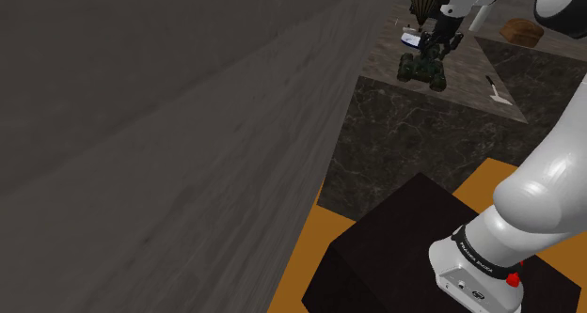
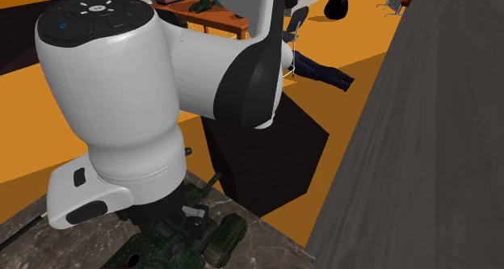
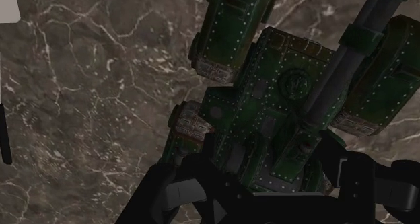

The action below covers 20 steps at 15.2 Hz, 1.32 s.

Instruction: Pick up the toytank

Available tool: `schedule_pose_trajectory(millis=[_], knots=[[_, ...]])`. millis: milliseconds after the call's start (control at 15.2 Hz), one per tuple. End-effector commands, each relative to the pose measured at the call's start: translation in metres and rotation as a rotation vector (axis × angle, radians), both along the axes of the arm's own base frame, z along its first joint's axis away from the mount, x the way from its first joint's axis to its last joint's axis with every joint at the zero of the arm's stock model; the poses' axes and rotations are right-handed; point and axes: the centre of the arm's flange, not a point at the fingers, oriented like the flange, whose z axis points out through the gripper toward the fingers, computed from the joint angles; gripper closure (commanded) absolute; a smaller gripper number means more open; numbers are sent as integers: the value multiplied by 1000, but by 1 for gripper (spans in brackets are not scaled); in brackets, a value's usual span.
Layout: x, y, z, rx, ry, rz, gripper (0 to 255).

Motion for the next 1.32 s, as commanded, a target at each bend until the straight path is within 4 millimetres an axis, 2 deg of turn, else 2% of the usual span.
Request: schedule_pose_trajectory(millis=[0, 462, 1254], knots=[[0, 0, -1, 0, 0, 0, 255], [0, 0, -1, 0, 0, 0, 255], [0, 0, 63, 0, 0, 0, 255]])
